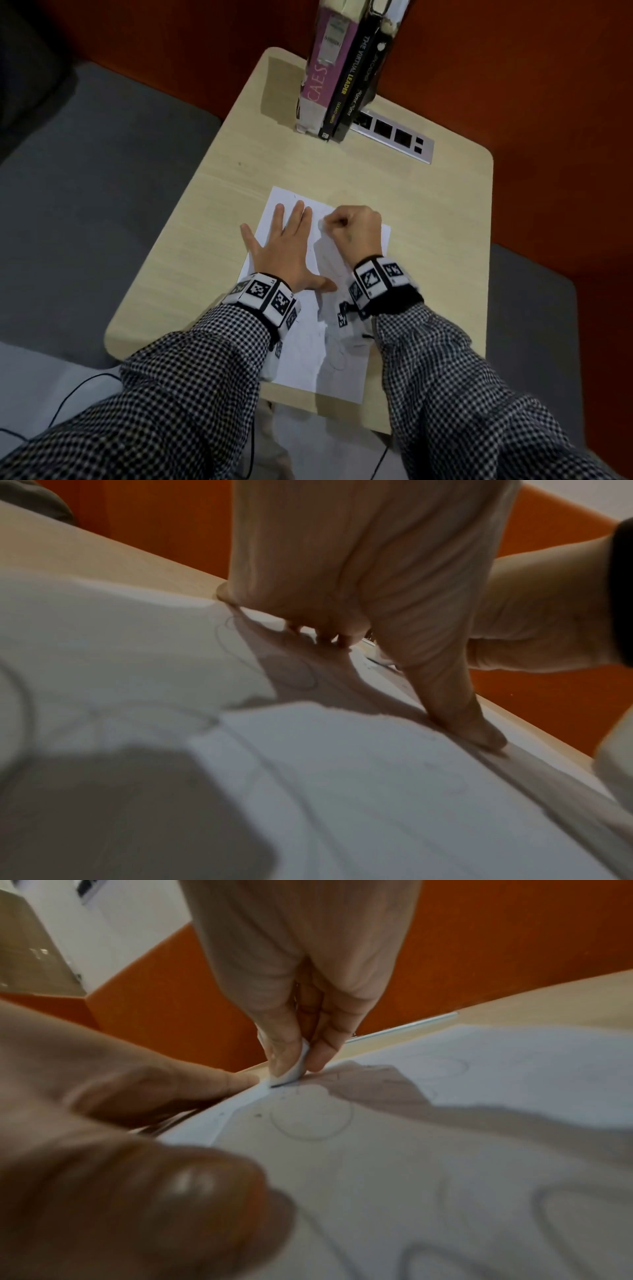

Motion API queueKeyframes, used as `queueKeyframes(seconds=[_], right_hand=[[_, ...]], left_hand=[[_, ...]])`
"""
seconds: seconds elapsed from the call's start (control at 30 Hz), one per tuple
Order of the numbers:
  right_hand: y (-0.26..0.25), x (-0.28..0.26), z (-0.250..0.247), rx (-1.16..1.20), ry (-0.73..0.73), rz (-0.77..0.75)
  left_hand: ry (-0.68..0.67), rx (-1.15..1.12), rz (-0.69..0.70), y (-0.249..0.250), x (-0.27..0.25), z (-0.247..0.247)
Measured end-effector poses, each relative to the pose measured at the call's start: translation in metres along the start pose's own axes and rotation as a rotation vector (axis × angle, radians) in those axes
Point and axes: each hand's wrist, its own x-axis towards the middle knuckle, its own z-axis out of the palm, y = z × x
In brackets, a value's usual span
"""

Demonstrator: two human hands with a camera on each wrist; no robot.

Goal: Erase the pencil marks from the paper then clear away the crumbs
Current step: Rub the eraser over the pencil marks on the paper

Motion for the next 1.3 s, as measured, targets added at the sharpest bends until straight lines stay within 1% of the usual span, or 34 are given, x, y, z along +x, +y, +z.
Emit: queueKeyframes(seconds=[0.1, 0.2, 0.3, 0.37, 0.43, 0.47, 0.53, 0.6, 0.67, 0.7, 0.77, 0.83, 0.9, 1.0, 1.07, 1.13, 1.2, 1.23, 1.3], right_hand=[[0.0, 0.0, 0.001, -0.005, 0.002, 0.0], [-0.004, 0.001, -0.002, 0.0, -0.018, -0.005], [-0.001, -0.002, -0.006, -0.001, -0.044, -0.022], [0.01, -0.029, -0.012, -0.062, -0.029, -0.079], [0.014, -0.067, -0.019, -0.071, -0.073, -0.054], [0.014, -0.076, -0.021, -0.055, -0.095, -0.035], [0.011, -0.066, -0.019, -0.054, -0.082, -0.046], [0.007, -0.032, -0.015, -0.071, -0.037, -0.07], [0.006, -0.007, -0.013, -0.045, 0.001, -0.058], [0.01, -0.008, -0.011, -0.046, 0.017, -0.067], [0.016, -0.034, -0.01, -0.099, 0.027, -0.076], [0.018, -0.064, -0.012, -0.093, -0.016, -0.056], [0.016, -0.057, -0.013, -0.063, -0.022, -0.055], [0.006, -0.011, -0.009, -0.032, 0.019, -0.035], [0.007, 0.0, -0.007, -0.024, 0.036, -0.047], [0.014, -0.023, -0.008, -0.082, 0.029, -0.071], [0.018, -0.058, -0.01, -0.078, -0.026, -0.029], [0.018, -0.065, -0.011, -0.052, -0.041, -0.014], [0.013, -0.05, -0.01, -0.027, -0.016, -0.027]], left_hand=[[0.0, 0.019, -0.016, 0.008, -0.002, -0.005], [0.016, 0.01, 0.013, 0.021, -0.004, -0.008], [-0.001, 0.005, 0.015, 0.019, -0.004, 0.0], [-0.01, 0.01, 0.025, 0.016, -0.004, 0.003], [-0.001, 0.022, 0.028, 0.014, -0.003, 0.005], [0.006, 0.029, 0.029, 0.014, -0.002, 0.005], [0.002, 0.026, 0.034, 0.015, -0.002, 0.005], [-0.004, 0.014, 0.036, 0.015, -0.002, 0.006], [-0.002, 0.01, 0.035, 0.014, -0.001, 0.006], [-0.004, 0.009, 0.036, 0.015, -0.002, 0.004], [-0.008, 0.012, 0.037, 0.015, -0.002, 0.005], [-0.005, 0.013, 0.033, 0.015, -0.002, 0.005], [-0.002, 0.019, 0.034, 0.015, -0.002, 0.005], [-0.004, 0.009, 0.032, 0.015, -0.003, 0.005], [-0.004, 0.001, 0.033, 0.015, -0.003, 0.004], [-0.008, -0.002, 0.036, 0.015, -0.003, 0.003], [-0.008, 0.005, 0.034, 0.015, -0.003, 0.004], [-0.005, 0.013, 0.034, 0.014, -0.003, 0.005], [-0.01, 0.023, 0.033, 0.016, -0.003, 0.004]])
